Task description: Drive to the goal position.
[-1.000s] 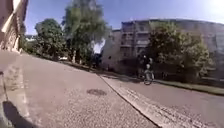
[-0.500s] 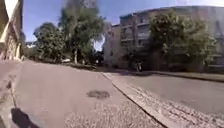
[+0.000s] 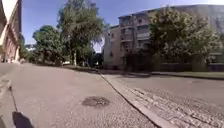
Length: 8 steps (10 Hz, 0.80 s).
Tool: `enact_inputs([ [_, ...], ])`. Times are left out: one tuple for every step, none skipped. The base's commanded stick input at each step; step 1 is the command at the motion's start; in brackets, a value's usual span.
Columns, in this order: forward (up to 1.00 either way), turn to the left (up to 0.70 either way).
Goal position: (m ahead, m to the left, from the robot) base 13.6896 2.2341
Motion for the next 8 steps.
enact_inputs([
  [0.69, 0.35],
  [0.69, 0.34],
  [0.69, 0.34],
  [0.69, 0.35],
  [0.69, 0.35],
  [0.69, 0.35],
  [0.69, 0.35],
  [0.69, 0.35],
])
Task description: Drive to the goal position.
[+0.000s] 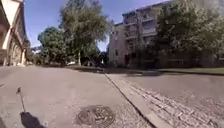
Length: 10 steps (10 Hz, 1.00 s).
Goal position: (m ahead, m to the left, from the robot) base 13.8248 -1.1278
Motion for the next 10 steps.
enact_inputs([
  [0.69, 0.35],
  [0.69, 0.35],
  [0.69, 0.35],
  [0.69, 0.35],
  [0.69, 0.35],
  [0.69, 0.35],
  [0.69, 0.35],
  [0.69, 0.35],
  [0.69, 0.35],
  [0.69, 0.34],
])
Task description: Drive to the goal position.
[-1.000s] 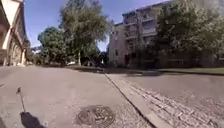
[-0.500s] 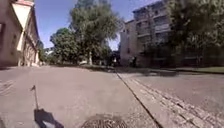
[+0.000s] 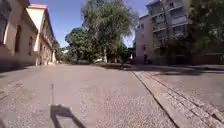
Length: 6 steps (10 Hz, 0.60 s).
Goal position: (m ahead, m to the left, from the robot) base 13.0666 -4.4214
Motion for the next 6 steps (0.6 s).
enact_inputs([
  [0.69, 0.00],
  [0.69, 0.00],
  [0.69, 0.00],
  [0.69, 0.00],
  [0.69, 0.00],
  [0.69, 0.00],
])
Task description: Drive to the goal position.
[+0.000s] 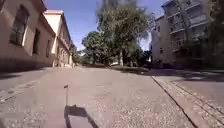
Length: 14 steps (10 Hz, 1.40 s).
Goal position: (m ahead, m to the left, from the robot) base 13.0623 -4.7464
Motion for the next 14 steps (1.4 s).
enact_inputs([
  [0.69, 0.00],
  [0.69, 0.00],
  [0.69, 0.00],
  [0.70, 0.00],
  [0.70, 0.00],
  [0.70, 0.00],
  [0.70, 0.00],
  [0.70, 0.00],
  [0.70, 0.00],
  [0.70, 0.00],
  [0.70, 0.00],
  [0.70, 0.00],
  [0.70, 0.00],
  [0.70, 0.00],
])
